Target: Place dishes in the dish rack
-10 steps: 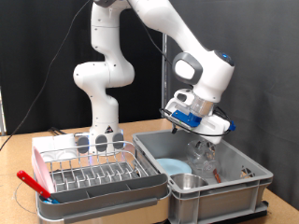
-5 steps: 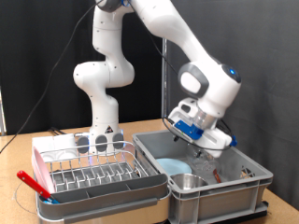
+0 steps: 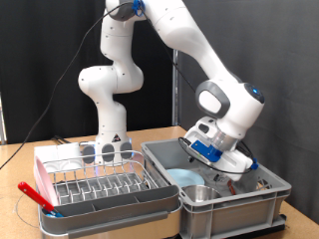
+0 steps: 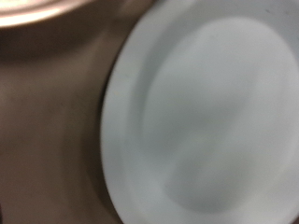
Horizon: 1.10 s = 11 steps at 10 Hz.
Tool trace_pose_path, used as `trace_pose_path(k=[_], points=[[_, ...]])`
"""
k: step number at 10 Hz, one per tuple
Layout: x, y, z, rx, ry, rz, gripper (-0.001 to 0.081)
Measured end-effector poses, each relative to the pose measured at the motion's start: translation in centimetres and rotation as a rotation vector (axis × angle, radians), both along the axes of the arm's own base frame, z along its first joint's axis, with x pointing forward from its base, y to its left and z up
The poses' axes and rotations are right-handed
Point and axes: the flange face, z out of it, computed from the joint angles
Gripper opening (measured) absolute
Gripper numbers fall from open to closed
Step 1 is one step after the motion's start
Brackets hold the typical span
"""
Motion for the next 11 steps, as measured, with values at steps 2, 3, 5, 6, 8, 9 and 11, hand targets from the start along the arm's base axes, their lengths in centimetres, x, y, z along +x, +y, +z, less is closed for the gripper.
trace_pose_path(k=[2, 3, 5, 6, 8, 9, 11], points=[[0.3, -0.1, -1.3, -0.021, -0.008, -0.003, 0.0809], [0.4, -0.2, -1.8, -0.029, -0.005, -0.004, 0.0809], [0.4, -0.7, -2.9, -0.045, 0.011, 0.004, 0.0809], [0.2, -1.0, -3.4, -0.053, 0.020, 0.008, 0.0809], [-0.3, -1.7, -4.3, -0.075, 0.035, 0.022, 0.0809], [-0.7, -2.1, -4.6, -0.084, 0.042, 0.025, 0.0809], [-1.2, -2.5, -5.2, -0.088, 0.048, 0.028, 0.0809]])
